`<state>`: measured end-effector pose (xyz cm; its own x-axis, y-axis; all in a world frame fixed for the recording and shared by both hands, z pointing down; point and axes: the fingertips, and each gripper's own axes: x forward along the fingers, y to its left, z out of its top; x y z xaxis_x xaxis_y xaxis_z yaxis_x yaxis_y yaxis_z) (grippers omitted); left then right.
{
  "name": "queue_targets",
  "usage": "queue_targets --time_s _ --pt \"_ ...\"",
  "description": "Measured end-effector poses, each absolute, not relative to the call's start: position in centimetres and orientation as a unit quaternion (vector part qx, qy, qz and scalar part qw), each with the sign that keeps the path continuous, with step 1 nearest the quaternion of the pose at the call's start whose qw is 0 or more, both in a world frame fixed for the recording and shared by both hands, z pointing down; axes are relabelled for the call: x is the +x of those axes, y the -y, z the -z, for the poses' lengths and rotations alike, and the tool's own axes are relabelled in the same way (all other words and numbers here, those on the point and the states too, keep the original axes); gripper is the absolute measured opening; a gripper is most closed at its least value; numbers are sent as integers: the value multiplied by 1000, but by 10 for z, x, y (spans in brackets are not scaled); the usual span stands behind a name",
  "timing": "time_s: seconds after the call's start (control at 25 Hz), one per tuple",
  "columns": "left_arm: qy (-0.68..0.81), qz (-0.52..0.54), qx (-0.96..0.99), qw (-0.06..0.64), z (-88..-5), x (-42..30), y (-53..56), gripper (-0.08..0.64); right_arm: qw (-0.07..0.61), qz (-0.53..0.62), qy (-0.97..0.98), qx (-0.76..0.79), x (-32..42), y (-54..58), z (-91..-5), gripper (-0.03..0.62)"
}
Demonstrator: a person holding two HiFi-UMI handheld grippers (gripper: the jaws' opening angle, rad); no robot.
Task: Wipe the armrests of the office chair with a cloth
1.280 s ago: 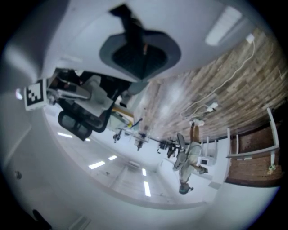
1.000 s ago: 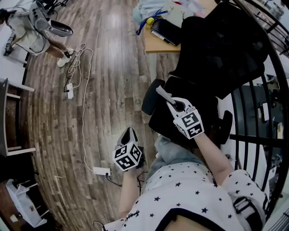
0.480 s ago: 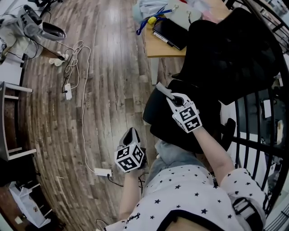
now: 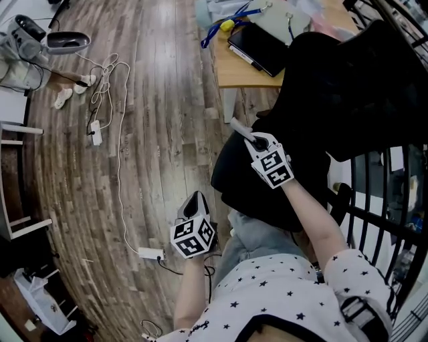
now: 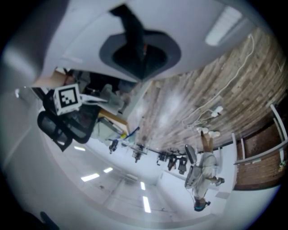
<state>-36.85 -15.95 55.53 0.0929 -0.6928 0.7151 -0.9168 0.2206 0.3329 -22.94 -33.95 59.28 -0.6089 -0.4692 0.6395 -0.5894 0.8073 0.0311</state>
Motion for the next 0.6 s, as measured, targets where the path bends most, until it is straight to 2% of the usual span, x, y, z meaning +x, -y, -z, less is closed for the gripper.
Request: queue_targets --time_s 0.6 --pt "657 -148 596 438 -579 -366 176 8 402 -105 869 268 -238 361 -671 26"
